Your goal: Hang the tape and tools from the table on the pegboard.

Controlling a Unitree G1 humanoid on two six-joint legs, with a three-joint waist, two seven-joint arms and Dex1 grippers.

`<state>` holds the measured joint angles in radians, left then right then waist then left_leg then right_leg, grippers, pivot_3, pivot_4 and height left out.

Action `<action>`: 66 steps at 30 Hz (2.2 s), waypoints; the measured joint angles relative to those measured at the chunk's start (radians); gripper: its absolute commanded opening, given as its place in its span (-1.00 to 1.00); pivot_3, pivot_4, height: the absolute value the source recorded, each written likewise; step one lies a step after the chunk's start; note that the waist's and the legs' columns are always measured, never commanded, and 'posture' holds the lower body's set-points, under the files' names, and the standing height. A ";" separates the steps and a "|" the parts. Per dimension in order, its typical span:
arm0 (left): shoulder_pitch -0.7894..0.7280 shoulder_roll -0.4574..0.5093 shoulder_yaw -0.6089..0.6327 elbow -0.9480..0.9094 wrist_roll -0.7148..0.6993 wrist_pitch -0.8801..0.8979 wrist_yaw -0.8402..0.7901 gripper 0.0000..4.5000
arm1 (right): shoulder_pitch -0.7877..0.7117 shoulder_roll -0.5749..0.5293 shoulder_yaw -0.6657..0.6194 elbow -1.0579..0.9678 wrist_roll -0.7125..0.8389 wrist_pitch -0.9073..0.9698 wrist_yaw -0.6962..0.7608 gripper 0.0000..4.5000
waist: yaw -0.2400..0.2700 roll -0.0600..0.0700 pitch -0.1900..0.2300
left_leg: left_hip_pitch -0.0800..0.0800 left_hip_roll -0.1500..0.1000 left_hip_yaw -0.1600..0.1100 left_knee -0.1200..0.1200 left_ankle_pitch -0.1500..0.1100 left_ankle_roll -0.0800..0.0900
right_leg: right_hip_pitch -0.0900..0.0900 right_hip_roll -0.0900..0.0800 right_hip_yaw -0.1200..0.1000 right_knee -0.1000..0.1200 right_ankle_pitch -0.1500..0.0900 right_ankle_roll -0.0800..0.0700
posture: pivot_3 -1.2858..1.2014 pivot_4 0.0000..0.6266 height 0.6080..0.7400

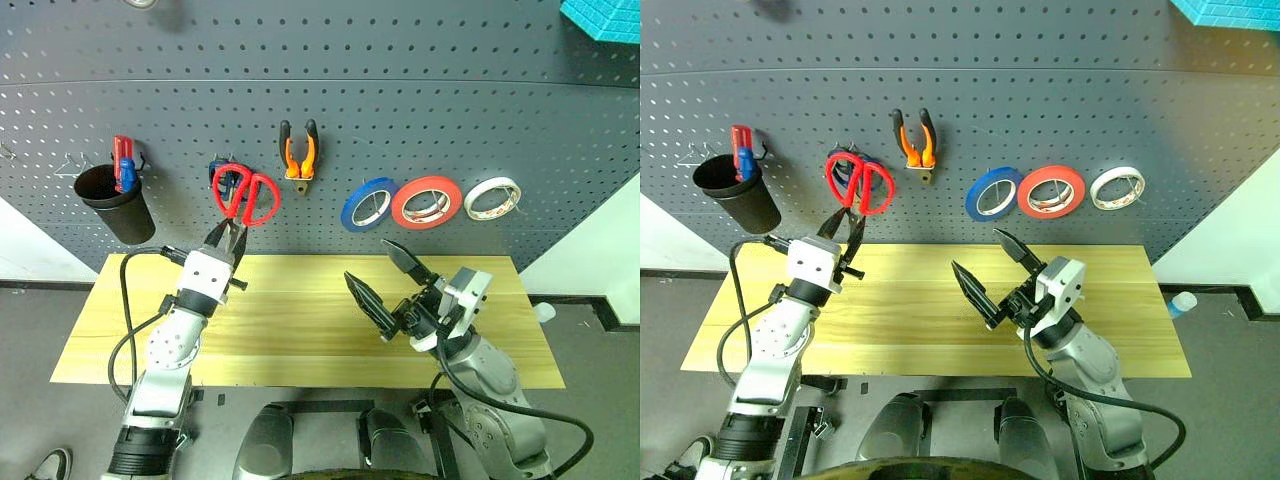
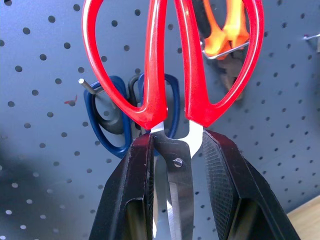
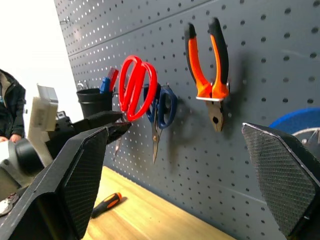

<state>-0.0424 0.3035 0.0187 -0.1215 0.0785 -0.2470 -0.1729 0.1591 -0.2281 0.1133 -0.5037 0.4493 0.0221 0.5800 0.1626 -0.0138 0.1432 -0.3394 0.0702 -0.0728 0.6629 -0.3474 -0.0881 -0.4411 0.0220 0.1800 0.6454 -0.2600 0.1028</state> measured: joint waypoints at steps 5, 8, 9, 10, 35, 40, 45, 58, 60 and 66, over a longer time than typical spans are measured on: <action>-0.003 -0.002 0.000 0.015 0.001 -0.009 0.001 -0.53 | -0.006 -0.001 -0.001 -0.001 -0.003 0.000 -0.005 1.00 | 0.001 0.000 0.000 | 0.000 0.000 0.000 0.000 0.000 0.000 | 0.000 0.000 0.000 0.000 0.000 0.000 | 0.30 -0.71 0.81; 0.030 -0.003 0.000 -0.002 0.015 -0.026 0.011 -0.53 | -0.007 -0.001 -0.001 -0.001 -0.009 0.000 -0.007 1.00 | 0.000 0.000 0.000 | 0.000 0.000 0.000 0.000 0.000 0.000 | 0.000 0.000 0.000 0.000 0.000 0.000 | 0.30 -0.71 0.81; 0.046 -0.006 0.001 -0.011 0.024 -0.030 0.019 -0.53 | -0.008 -0.002 -0.001 -0.001 -0.013 0.000 -0.007 1.00 | 0.001 0.000 0.000 | 0.000 0.000 0.000 0.000 0.000 0.000 | 0.000 0.000 0.000 0.000 0.000 0.000 | 0.30 -0.71 0.81; 0.055 -0.009 0.004 -0.015 0.030 -0.032 0.027 -0.53 | -0.009 -0.004 -0.001 0.000 -0.014 0.000 -0.007 1.00 | 0.002 0.000 0.000 | 0.000 0.000 0.000 0.000 0.000 0.000 | 0.000 0.000 0.000 0.000 0.000 0.000 | 0.30 -0.71 0.81; -0.091 0.011 0.033 0.186 0.078 -0.086 0.067 -0.53 | -0.017 -0.006 0.000 0.009 -0.053 -0.007 -0.025 1.00 | 0.013 -0.001 -0.001 | 0.001 -0.001 0.000 0.001 0.000 0.000 | 0.001 0.000 0.000 0.001 0.000 0.000 | 0.29 -0.71 0.81; -0.135 0.011 0.033 0.268 0.084 -0.091 0.074 -0.53 | -0.017 -0.006 0.001 0.009 -0.057 -0.007 -0.027 1.00 | 0.014 -0.001 -0.001 | 0.001 -0.001 0.000 0.001 0.000 0.000 | 0.002 0.000 0.000 0.001 0.000 0.000 | 0.29 -0.71 0.81; -0.259 0.011 0.033 0.472 0.091 -0.128 0.103 -0.53 | -0.017 -0.005 0.005 0.008 -0.062 -0.007 -0.028 1.00 | 0.015 -0.002 -0.002 | 0.001 -0.001 -0.001 0.001 0.000 0.000 | 0.002 0.000 0.000 0.001 0.000 0.000 | 0.29 -0.70 0.81; -0.396 -0.001 0.004 0.736 0.107 -0.239 0.138 0.06 | -0.017 -0.005 0.023 -0.003 -0.063 -0.007 -0.046 1.00 | 0.015 -0.002 -0.002 | 0.001 -0.001 -0.001 0.001 0.000 0.000 | 0.002 0.000 0.000 0.001 0.002 0.002 | 0.28 -0.71 0.81; -0.374 -0.001 -0.002 0.729 0.107 -0.237 0.132 0.37 | -0.015 -0.006 0.023 -0.003 -0.063 -0.007 -0.047 1.00 | 0.014 -0.002 -0.002 | 0.001 -0.001 -0.001 0.001 0.000 0.000 | 0.002 0.000 0.000 0.001 0.002 0.002 | 0.28 -0.70 0.81; -0.293 0.000 -0.002 0.649 0.105 -0.230 0.132 0.99 | -0.011 -0.006 0.031 -0.003 -0.072 -0.008 -0.051 1.00 | 0.015 -0.002 -0.002 | 0.001 -0.001 -0.001 0.001 0.000 0.000 | 0.002 0.000 0.000 0.002 0.001 0.002 | 0.28 -0.69 0.81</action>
<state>-0.3351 0.3038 0.0165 0.5270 0.1839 -0.4767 -0.0406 0.1486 -0.2336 0.1444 -0.5068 0.3776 0.0145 0.5288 0.1773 -0.0162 0.1411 -0.3379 0.0690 -0.0735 0.6641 -0.3473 -0.0882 -0.4387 0.0218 0.1799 0.6472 -0.2586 0.1044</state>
